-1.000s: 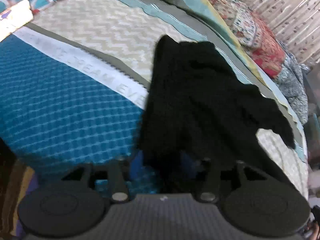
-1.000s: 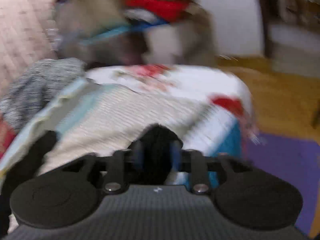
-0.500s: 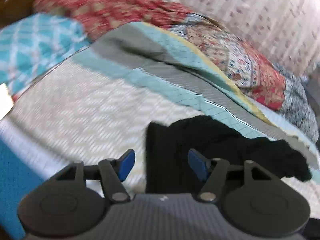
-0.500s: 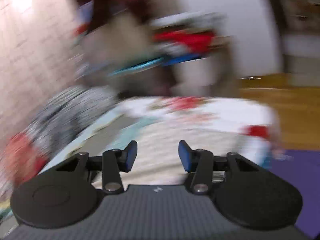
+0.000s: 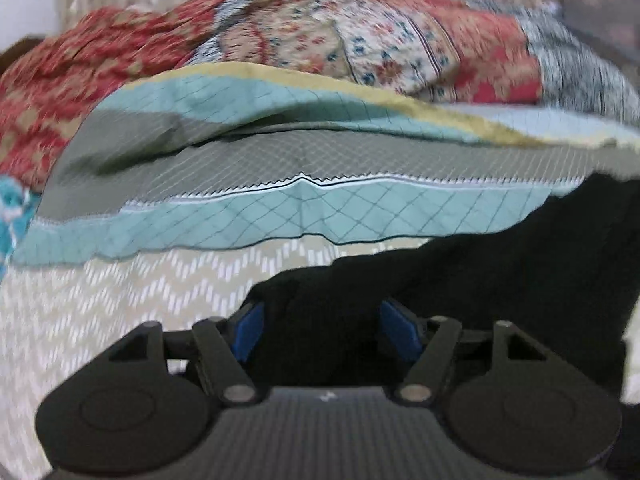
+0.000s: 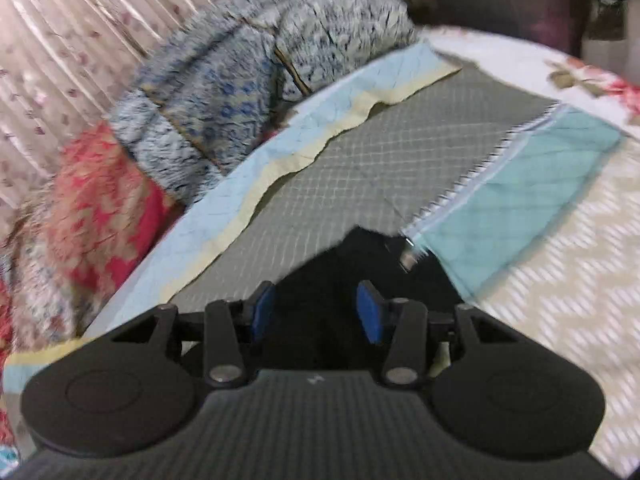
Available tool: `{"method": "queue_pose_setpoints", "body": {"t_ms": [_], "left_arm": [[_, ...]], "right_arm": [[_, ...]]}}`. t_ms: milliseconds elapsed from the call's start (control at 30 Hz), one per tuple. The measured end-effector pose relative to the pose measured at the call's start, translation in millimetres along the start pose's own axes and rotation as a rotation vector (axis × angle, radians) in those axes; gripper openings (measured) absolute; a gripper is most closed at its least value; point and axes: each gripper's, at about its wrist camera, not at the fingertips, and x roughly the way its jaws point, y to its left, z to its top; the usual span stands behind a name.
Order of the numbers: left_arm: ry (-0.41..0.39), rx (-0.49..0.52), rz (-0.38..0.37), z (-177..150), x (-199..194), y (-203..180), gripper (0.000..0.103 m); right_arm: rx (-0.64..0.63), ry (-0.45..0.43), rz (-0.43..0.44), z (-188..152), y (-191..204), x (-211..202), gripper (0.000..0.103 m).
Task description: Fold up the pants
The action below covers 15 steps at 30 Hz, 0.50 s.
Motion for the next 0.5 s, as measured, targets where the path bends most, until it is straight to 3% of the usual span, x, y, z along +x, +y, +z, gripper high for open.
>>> {"method": "queue_pose_setpoints", "body": {"t_ms": [100, 200, 300, 367, 400, 433, 500], "left_arm": [[0.015, 0.080, 0.026, 1.2, 15.3, -6.0, 0.045], [0.030, 0.044, 0.020, -0.6, 24.5, 1.1, 0.033], [0.032, 0.077, 0.007, -4.3, 32.8, -0.8, 0.013], [0.026, 0.101, 0.012, -8.4, 35.0, -4.7, 0.008], [0.018, 0.095, 0.015, -8.5, 34.6, -5.6, 0.007], [0.010, 0.067, 0.012, -9.0, 31.4, -3.2, 0.006], [-0.011, 0.005, 0.000, -6.8, 24.1, 2.9, 0.006]], "right_arm": [[0.000, 0.044, -0.114, 14.5, 12.6, 44.4, 0.049], [0.098, 0.084, -0.130, 23.3, 1.3, 77.5, 0.049], [0.078, 0.086, -0.164, 24.6, 7.2, 96.3, 0.054], [0.002, 0.096, -0.232, 24.6, 22.9, 105.9, 0.044], [-0.051, 0.098, -0.284, 22.5, 29.9, 106.8, 0.027], [-0.092, 0.099, -0.312, 19.3, 33.1, 107.0, 0.019], [-0.085, 0.109, -0.277, 20.5, 21.0, 97.3, 0.016]]}}
